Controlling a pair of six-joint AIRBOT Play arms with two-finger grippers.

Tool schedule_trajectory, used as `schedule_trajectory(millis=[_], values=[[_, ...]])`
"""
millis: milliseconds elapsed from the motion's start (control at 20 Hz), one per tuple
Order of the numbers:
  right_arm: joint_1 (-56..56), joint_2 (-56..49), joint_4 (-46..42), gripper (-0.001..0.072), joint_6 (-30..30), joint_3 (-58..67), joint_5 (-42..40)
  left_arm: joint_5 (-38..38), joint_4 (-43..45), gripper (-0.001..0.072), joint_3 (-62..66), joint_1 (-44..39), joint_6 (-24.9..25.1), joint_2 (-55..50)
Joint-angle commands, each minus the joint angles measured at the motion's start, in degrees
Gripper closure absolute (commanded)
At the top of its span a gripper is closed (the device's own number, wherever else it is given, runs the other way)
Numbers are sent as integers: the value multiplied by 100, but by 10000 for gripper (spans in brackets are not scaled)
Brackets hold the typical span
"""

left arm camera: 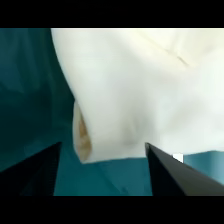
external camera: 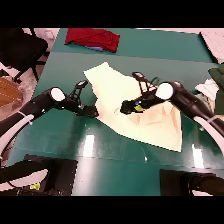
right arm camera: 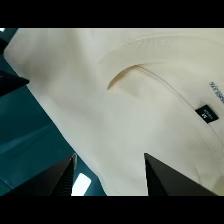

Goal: Fold the shirts.

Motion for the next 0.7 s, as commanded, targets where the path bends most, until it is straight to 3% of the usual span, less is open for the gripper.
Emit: schedule_trajectory(millis=[0,150,200,250,300,350,650], values=[[221,-577,-636,242,15,776,476,525,-470,107,-9,0,540,-203],[267,-887,-1222,243,127,1342,675,765,-737,109,-11,0,822,-203],[271,-1043,-1394,243,114,1602,861,656,-726,265,-11,0,815,-203],[284,-1185,-1556,243,52,1834,1051,509,-671,467,-11,0,841,-203],[308,-1342,-1698,243,-55,2087,1263,348,-634,538,-11,0,925,-201],[363,-1488,-1786,243,-192,2317,1449,190,-627,682,-9,0,968,-201],[1097,-2527,-2881,235,-990,3504,2485,-28,-667,684,-9,2,927,-195]])
